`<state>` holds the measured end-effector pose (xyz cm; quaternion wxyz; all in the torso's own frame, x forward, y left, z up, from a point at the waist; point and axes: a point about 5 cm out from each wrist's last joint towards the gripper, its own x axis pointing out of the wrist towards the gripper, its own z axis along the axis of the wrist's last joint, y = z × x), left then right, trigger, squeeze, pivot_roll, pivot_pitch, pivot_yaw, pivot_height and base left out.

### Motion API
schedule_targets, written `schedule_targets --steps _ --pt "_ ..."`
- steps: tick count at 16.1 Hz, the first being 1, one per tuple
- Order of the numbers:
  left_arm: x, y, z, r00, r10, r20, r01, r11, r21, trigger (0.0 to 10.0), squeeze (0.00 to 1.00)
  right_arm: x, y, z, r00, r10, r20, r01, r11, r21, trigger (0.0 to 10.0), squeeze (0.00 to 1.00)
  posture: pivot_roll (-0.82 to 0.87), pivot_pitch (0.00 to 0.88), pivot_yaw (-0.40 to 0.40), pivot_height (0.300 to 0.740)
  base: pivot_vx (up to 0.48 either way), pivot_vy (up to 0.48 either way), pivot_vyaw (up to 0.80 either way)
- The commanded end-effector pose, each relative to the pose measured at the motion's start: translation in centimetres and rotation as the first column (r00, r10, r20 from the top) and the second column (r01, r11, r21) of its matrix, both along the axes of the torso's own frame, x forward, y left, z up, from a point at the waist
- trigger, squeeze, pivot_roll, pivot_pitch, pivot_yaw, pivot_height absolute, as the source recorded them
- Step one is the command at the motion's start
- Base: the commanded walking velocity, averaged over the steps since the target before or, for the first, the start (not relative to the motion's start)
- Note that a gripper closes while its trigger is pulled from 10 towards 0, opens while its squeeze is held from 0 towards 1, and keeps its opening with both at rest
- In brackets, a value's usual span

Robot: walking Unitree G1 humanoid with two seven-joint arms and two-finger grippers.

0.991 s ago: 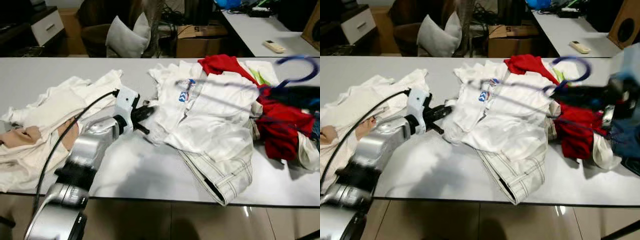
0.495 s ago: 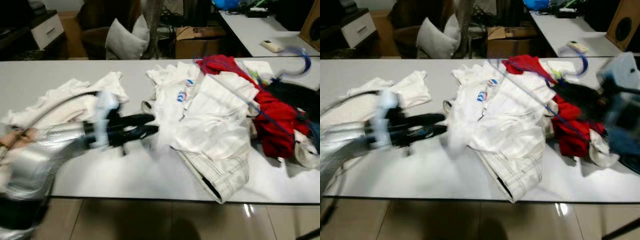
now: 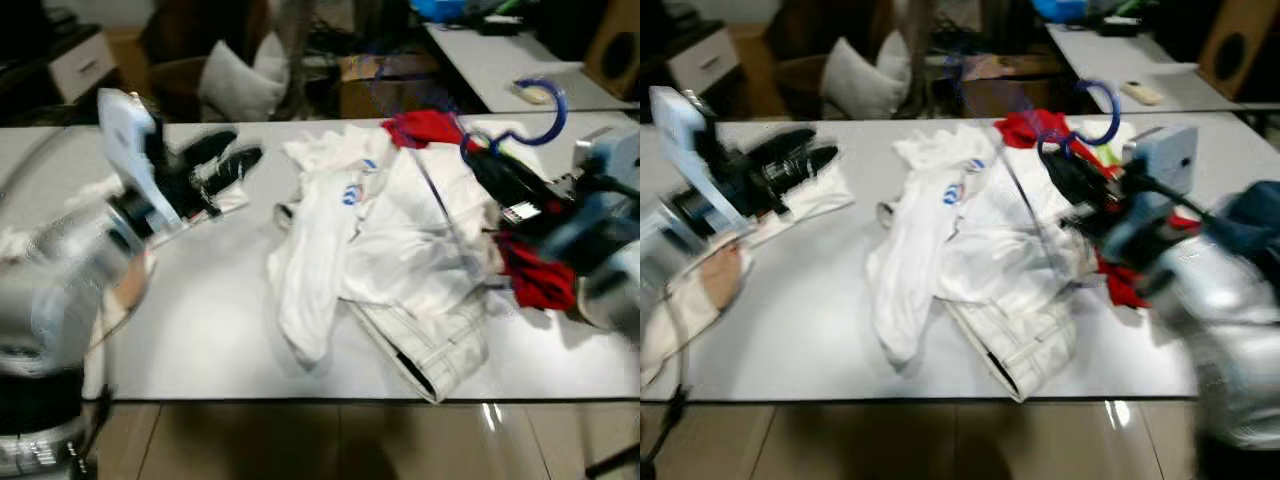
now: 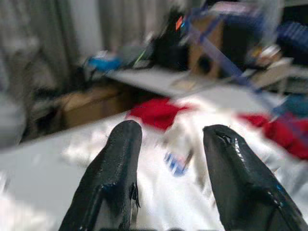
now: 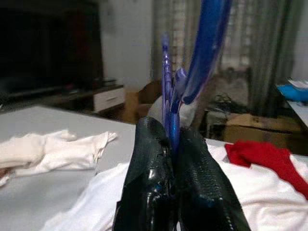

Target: Hang hanger

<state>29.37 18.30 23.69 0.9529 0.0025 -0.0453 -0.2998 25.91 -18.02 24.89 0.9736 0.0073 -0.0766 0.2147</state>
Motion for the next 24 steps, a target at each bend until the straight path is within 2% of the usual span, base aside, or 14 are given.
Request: schedule_targets --steps 1,2,3,4,5,7,10,11,13,15,24 --pt "0.1 0.3 0.0 0.998 0.060 0.018 -0.060 0.998 0.034 10.0 0.00 0.0 0.2 0.1 0.999 -0.038 0.016 0.038 0.999 -0.013 10.0 0.00 -0.07 0.000 0.075 0.740 0.000 0.000 0.00" --pt "0.1 0.5 -0.9 0.992 0.126 0.007 -0.126 0.992 0.031 10.0 0.00 -0.2 0.9 -0.9 0.998 -0.061 -0.011 0.061 0.998 -0.016 10.0 0.00 -0.07 0.000 0.077 0.740 0.000 0.000 0.00" --pt "-0.2 0.8 -2.7 0.977 0.210 -0.035 -0.209 0.978 0.017 10.0 0.00 -0.7 1.2 -2.5 0.987 -0.138 -0.079 0.143 0.987 0.067 10.0 0.00 -0.05 0.000 0.068 0.740 0.000 0.255 0.00" --pt "-0.4 0.8 -3.2 0.971 0.235 -0.043 -0.234 0.972 0.025 10.0 0.00 -0.8 1.3 -3.1 0.982 -0.159 -0.098 0.167 0.983 0.074 10.0 0.00 -0.05 0.000 0.065 0.740 0.000 0.319 0.00" --pt "-1.0 0.7 -4.5 0.959 0.267 -0.090 -0.268 0.963 0.007 10.0 0.00 -1.0 2.0 -4.2 0.980 -0.169 -0.102 0.169 0.986 -0.001 10.0 0.00 -0.04 0.000 0.061 0.740 0.000 0.401 0.00" --pt "-1.2 0.5 -5.3 0.951 0.292 -0.103 -0.289 0.956 0.038 10.0 0.00 -0.9 2.7 -4.4 0.983 -0.159 -0.090 0.157 0.987 -0.026 10.0 0.00 -0.04 0.000 0.065 0.740 0.000 0.409 0.00" --pt "-1.1 0.0 -6.1 0.954 0.287 -0.086 -0.275 0.953 0.127 10.0 0.00 -1.1 3.0 -4.5 0.976 -0.202 -0.075 0.203 0.979 -0.001 10.0 0.00 -0.05 0.000 0.069 0.740 0.000 0.416 0.00" --pt "-1.2 -0.1 -6.3 0.955 0.284 -0.085 -0.270 0.952 0.146 10.0 0.00 -1.2 3.0 -4.8 0.975 -0.201 -0.093 0.203 0.979 0.016 10.0 0.00 -0.05 0.000 0.069 0.740 0.000 0.412 0.00" --pt "-1.2 -0.7 -7.2 0.957 0.278 -0.087 -0.260 0.950 0.173 10.0 0.00 -1.2 2.3 -5.6 0.955 -0.276 -0.106 0.281 0.959 0.031 10.0 0.00 -0.05 0.000 0.072 0.740 0.000 0.416 0.00" --pt "-1.3 -1.0 -7.7 0.958 0.273 -0.085 -0.251 0.946 0.203 10.0 0.00 -1.1 2.3 -6.0 0.953 -0.286 -0.100 0.290 0.957 0.020 10.0 0.00 -0.05 0.000 0.072 0.740 0.000 0.414 0.00" --pt "-1.0 -1.3 -7.7 0.962 0.265 -0.072 -0.247 0.949 0.195 10.0 0.00 -1.0 2.5 -7.5 0.942 -0.288 -0.173 0.288 0.957 -0.022 10.0 0.00 -0.05 0.000 0.069 0.740 0.000 0.416 0.00"
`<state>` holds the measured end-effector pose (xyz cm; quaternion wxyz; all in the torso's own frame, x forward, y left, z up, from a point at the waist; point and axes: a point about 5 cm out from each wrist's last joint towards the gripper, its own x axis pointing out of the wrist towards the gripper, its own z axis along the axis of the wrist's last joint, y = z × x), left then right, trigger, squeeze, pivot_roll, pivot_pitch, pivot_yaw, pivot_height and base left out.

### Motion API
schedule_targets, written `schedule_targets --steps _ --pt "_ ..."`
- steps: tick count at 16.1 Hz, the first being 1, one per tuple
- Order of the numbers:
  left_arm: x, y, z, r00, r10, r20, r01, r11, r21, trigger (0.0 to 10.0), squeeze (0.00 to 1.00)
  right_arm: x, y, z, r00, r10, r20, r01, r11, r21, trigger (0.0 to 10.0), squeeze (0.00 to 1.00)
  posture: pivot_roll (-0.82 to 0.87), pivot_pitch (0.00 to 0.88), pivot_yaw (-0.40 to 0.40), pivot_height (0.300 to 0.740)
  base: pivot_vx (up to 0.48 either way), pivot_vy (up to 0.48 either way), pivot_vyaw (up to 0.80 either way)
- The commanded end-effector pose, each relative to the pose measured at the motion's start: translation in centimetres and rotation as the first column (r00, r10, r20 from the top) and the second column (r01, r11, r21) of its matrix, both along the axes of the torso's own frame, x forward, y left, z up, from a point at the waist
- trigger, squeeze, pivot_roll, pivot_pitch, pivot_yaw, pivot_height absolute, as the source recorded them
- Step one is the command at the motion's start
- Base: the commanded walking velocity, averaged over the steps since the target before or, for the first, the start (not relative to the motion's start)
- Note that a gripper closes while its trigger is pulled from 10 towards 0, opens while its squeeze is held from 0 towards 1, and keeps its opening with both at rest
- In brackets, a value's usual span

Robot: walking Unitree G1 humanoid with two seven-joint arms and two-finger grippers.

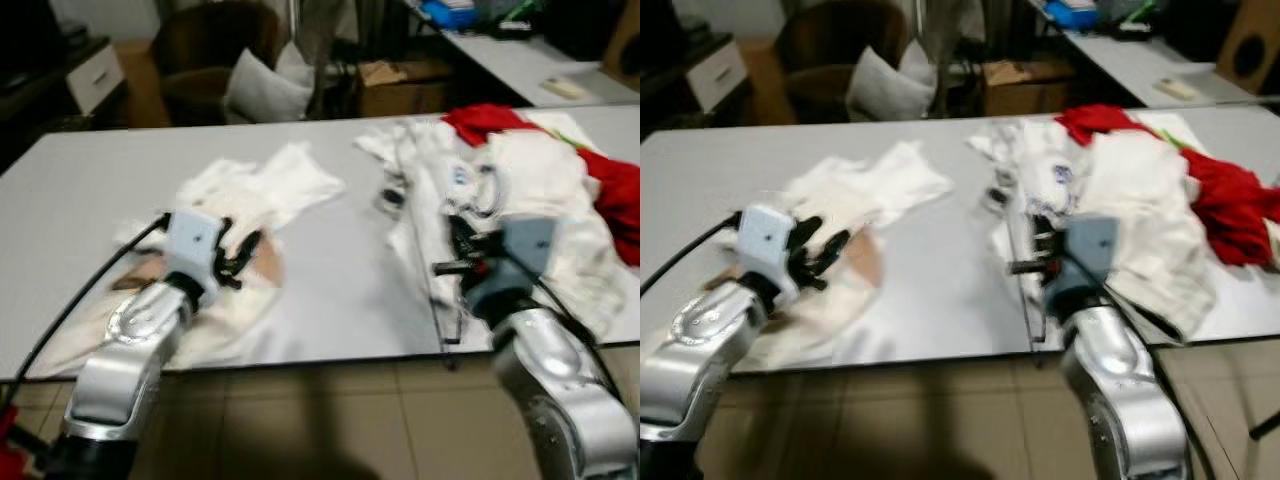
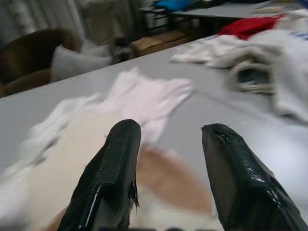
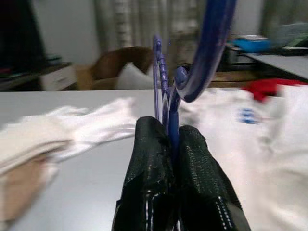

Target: Hang hanger

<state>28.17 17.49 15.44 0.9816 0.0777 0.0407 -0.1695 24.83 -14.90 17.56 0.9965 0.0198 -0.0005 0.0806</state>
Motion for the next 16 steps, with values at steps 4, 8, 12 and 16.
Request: schedule_targets --steps 4,8,12,16 --pt "0.0 -0.7 0.3 0.999 -0.032 0.015 0.032 0.999 0.013 10.0 0.00 0.0 -0.6 -0.5 0.999 -0.024 -0.042 0.024 1.000 0.004 10.0 0.00 -0.05 0.000 0.064 0.740 0.000 0.417 -0.73" --pt "-0.3 -0.9 0.1 0.998 -0.055 0.016 0.054 0.996 0.067 10.0 0.00 -0.1 -0.6 -0.3 0.999 -0.020 -0.035 0.020 1.000 0.003 10.0 0.00 -0.04 0.000 0.061 0.740 0.000 -0.240 -0.60" --pt "-0.1 -1.0 -0.2 0.997 -0.073 0.001 0.073 0.995 0.065 10.0 0.00 -0.3 -1.1 -0.1 1.000 -0.023 -0.021 0.023 1.000 -0.003 10.0 0.00 -0.05 0.000 0.067 0.740 0.000 -0.120 0.00" --pt "1.1 0.0 -1.6 0.994 -0.095 -0.058 0.108 0.951 0.290 10.0 0.00 -0.6 -2.4 -0.5 0.999 -0.024 -0.044 0.022 0.998 -0.055 10.0 0.00 -0.06 0.000 0.080 0.740 0.000 0.000 0.00"
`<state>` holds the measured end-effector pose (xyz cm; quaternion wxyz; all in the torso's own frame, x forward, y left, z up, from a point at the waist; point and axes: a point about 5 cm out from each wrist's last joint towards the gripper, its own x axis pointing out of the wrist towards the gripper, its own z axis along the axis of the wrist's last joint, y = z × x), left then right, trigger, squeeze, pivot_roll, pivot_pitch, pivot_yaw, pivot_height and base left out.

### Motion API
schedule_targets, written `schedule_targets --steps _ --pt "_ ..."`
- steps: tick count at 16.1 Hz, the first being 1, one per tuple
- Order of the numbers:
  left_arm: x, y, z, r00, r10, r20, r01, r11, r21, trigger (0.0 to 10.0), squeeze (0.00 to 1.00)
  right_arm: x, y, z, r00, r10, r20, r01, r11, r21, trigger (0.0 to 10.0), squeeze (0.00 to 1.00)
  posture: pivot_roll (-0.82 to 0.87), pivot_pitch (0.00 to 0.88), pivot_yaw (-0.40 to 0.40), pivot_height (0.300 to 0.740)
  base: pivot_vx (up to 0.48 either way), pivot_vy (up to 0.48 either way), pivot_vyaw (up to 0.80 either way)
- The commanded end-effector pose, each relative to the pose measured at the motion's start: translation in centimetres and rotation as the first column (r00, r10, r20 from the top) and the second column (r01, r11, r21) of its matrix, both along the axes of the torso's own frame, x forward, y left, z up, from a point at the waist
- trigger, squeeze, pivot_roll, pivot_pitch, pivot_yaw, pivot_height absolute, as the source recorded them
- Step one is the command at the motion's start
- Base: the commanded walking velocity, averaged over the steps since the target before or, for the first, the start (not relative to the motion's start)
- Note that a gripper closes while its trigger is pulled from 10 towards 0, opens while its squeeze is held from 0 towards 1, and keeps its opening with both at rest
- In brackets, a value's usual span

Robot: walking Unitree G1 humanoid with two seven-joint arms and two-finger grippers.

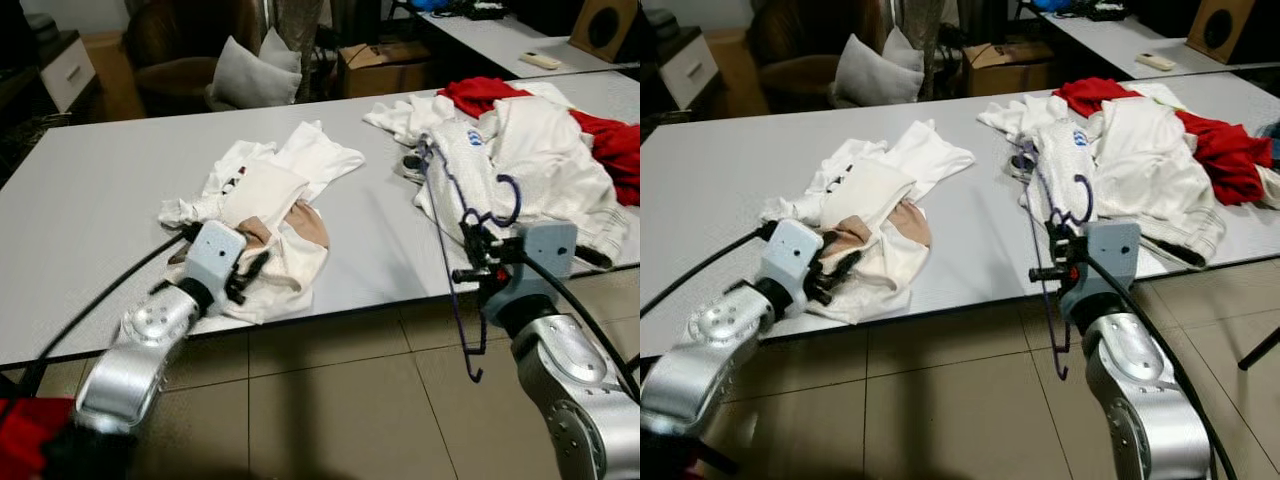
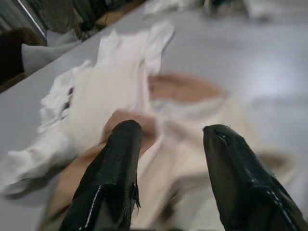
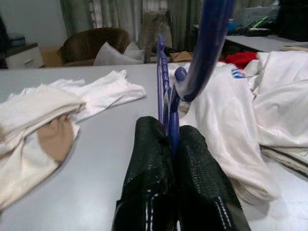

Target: Hang hanger

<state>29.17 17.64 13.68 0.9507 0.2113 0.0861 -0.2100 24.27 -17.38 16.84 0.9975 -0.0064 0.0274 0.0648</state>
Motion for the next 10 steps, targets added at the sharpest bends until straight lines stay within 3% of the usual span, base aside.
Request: schedule_targets --steps 1,6,7,10 --pt "0.9 1.3 0.0 1.000 0.008 0.002 -0.008 0.994 0.105 10.0 0.00 -0.3 -0.3 0.0 1.000 0.027 -0.015 -0.027 0.999 -0.023 10.0 0.00 -0.07 0.000 0.087 0.740 0.000 0.000 0.00" --pt "3.3 3.7 -0.2 0.999 -0.023 -0.041 0.032 0.970 0.240 10.0 0.00 -0.5 -0.4 -0.4 0.999 0.040 -0.037 -0.042 0.998 -0.052 10.0 0.00 -0.09 0.000 0.094 0.740 0.000 0.000 0.00" --pt "3.7 5.1 -0.7 0.985 -0.088 -0.148 0.137 0.923 0.360 10.0 0.00 -0.5 -0.3 -0.4 0.998 0.045 -0.035 -0.047 0.997 -0.062 10.0 0.00 -0.10 0.000 0.108 0.740 0.000 0.000 0.00" --pt "3.9 6.6 -0.5 0.979 -0.080 -0.189 0.159 0.878 0.451 10.0 0.00 -0.6 -0.3 -0.4 0.999 0.021 -0.030 -0.023 0.998 -0.053 10.0 0.00 -0.10 0.000 0.118 0.740 0.000 0.000 0.00"
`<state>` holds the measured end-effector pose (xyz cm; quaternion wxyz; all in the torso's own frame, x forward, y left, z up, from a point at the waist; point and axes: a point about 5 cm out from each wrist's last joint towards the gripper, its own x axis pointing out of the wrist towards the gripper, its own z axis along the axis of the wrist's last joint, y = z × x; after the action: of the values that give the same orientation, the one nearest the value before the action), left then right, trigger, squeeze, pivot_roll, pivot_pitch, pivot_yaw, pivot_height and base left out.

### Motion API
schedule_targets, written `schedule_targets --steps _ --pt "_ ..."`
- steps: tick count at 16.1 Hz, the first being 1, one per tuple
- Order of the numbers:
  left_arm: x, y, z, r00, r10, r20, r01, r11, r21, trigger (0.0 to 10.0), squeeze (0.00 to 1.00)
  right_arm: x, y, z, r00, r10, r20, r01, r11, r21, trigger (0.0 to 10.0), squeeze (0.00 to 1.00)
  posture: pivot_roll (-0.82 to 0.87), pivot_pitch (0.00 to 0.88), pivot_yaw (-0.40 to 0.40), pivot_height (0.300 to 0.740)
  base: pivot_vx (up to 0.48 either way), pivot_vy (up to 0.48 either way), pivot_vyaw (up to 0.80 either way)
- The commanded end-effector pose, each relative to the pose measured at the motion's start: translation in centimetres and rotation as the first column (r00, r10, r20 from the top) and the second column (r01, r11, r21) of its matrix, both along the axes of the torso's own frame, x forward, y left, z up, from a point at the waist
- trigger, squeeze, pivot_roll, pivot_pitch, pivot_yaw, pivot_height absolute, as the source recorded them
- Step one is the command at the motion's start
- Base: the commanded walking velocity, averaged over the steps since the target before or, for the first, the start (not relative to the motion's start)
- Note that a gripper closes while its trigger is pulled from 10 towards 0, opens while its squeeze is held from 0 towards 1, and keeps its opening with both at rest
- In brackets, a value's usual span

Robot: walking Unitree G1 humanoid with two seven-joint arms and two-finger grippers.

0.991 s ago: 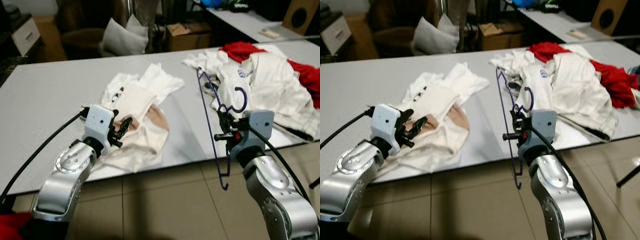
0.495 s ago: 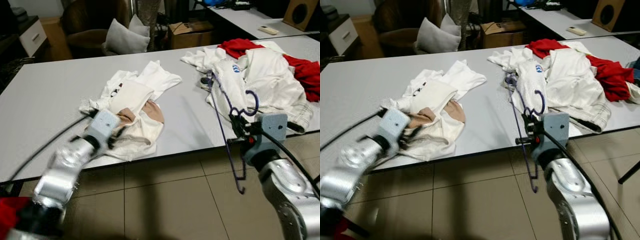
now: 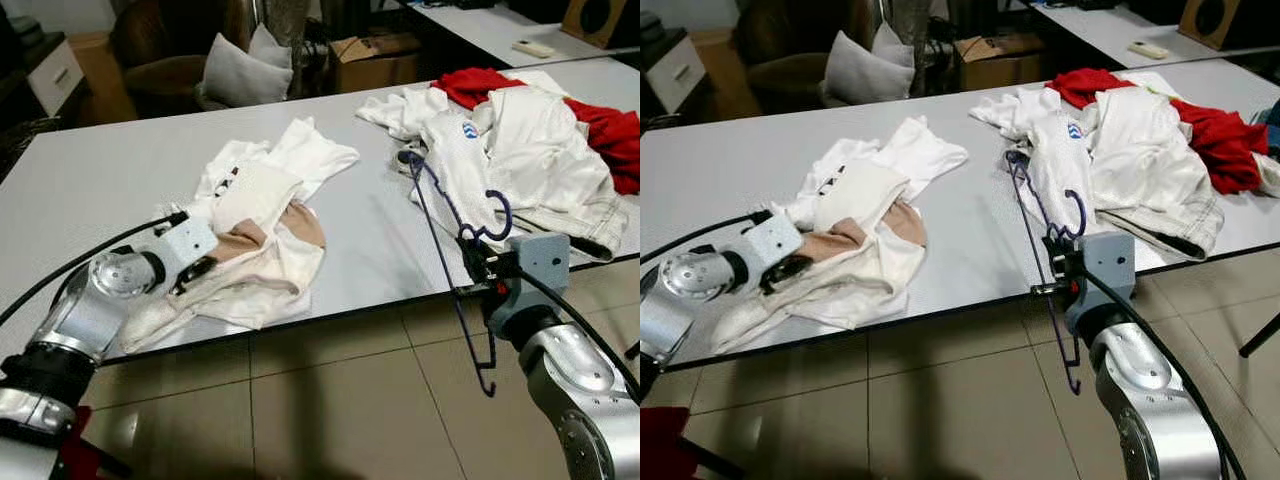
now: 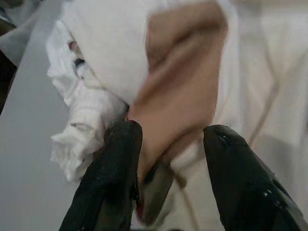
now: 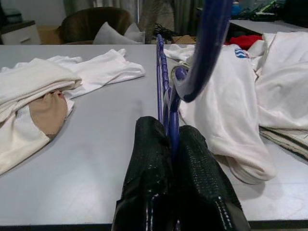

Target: Hang hanger

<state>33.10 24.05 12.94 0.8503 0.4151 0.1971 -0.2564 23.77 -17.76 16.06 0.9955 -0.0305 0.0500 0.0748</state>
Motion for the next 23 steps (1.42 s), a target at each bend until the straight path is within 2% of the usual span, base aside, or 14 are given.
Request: schedule_targets --steps 1,2,3,4,5,6,7,9,12,13,16,17,18,23 --pt "0.3 1.0 0.3 1.000 -0.011 0.011 0.010 0.996 0.093 10.0 0.00 -0.2 0.2 0.3 1.000 -0.002 0.013 0.002 1.000 0.002 10.0 0.00 -0.10 0.000 0.124 0.740 0.000 0.000 0.00" --pt "0.6 1.2 0.4 1.000 -0.012 0.029 0.008 0.991 0.131 10.0 0.00 -0.2 0.3 0.2 1.000 -0.004 0.014 0.003 1.000 0.004 10.0 0.00 -0.10 0.000 0.124 0.740 0.000 0.000 0.00" --pt "0.9 1.2 0.5 0.999 -0.010 0.053 0.003 0.991 0.134 10.0 0.00 -0.2 0.4 0.2 1.000 -0.004 0.015 0.004 1.000 0.007 10.0 0.00 -0.10 0.000 0.125 0.740 0.000 0.000 0.00" --pt "1.5 0.9 0.7 0.996 -0.008 0.092 -0.003 0.993 0.118 10.0 0.00 -0.1 0.6 0.2 1.000 -0.004 0.017 0.004 1.000 0.011 10.0 0.00 -0.10 0.000 0.127 0.740 0.000 0.000 0.00" --pt "1.9 0.6 0.5 0.996 -0.019 0.081 0.011 0.994 0.105 10.0 0.00 -0.1 0.6 0.3 1.000 -0.004 0.020 0.004 1.000 0.012 10.0 0.00 -0.10 0.000 0.127 0.740 0.000 0.000 0.00" --pt "2.0 0.5 0.2 0.997 -0.021 0.072 0.013 0.994 0.107 5.3 0.00 -0.1 0.7 0.3 1.000 -0.004 0.021 0.003 1.000 0.012 10.0 0.00 -0.10 0.000 0.127 0.740 0.000 0.000 0.00" --pt "2.0 0.4 -0.1 0.998 -0.019 0.056 0.013 0.994 0.109 3.0 0.00 0.0 0.7 0.3 1.000 -0.004 0.022 0.004 1.000 0.013 10.0 0.00 -0.10 0.000 0.127 0.740 0.000 0.000 0.00" --pt "1.9 0.5 -1.1 1.000 -0.026 0.010 0.024 0.990 0.138 0.0 0.00 0.1 0.9 0.3 1.000 -0.002 0.024 0.002 1.000 0.013 10.0 0.00 -0.11 0.000 0.130 0.740 0.000 0.000 0.00" --pt "1.8 0.6 -1.9 0.999 -0.036 -0.027 0.040 0.983 0.177 0.0 0.00 0.2 0.9 0.2 1.000 -0.001 0.024 0.001 1.000 0.012 10.0 0.00 -0.11 0.000 0.129 0.740 0.000 0.000 0.00" --pt "1.8 0.7 -2.3 0.998 -0.042 -0.042 0.050 0.979 0.198 3.1 0.00 0.2 0.8 0.2 1.000 -0.003 0.023 0.003 1.000 0.008 10.0 0.00 -0.11 0.000 0.125 0.740 0.000 0.000 0.00" --pt "2.1 0.9 -2.3 1.000 -0.014 0.000 0.013 0.972 0.234 3.1 0.00 0.4 0.8 0.2 1.000 -0.004 0.025 0.004 1.000 0.005 10.0 0.00 -0.10 0.000 0.123 0.740 0.000 0.000 0.00" --pt "2.5 0.9 -2.1 0.999 0.007 0.042 -0.017 0.970 0.243 2.1 0.00 0.4 0.9 0.2 1.000 -0.003 0.026 0.002 1.000 0.007 10.0 0.00 -0.11 0.000 0.121 0.740 0.000 0.000 0.00" --pt "2.7 0.8 -1.9 0.998 0.016 0.067 -0.031 0.971 0.236 0.0 0.00 0.4 1.1 0.2 1.000 0.002 0.027 -0.002 1.000 0.008 10.0 0.00 -0.11 0.000 0.121 0.740 0.000 0.000 0.00" --pt "3.0 0.2 -1.9 0.994 0.036 0.103 -0.057 0.978 0.202 0.0 0.00 0.6 1.1 0.1 1.000 0.013 0.028 -0.013 1.000 0.001 10.0 0.00 -0.11 0.000 0.116 0.740 0.000 0.000 0.00"
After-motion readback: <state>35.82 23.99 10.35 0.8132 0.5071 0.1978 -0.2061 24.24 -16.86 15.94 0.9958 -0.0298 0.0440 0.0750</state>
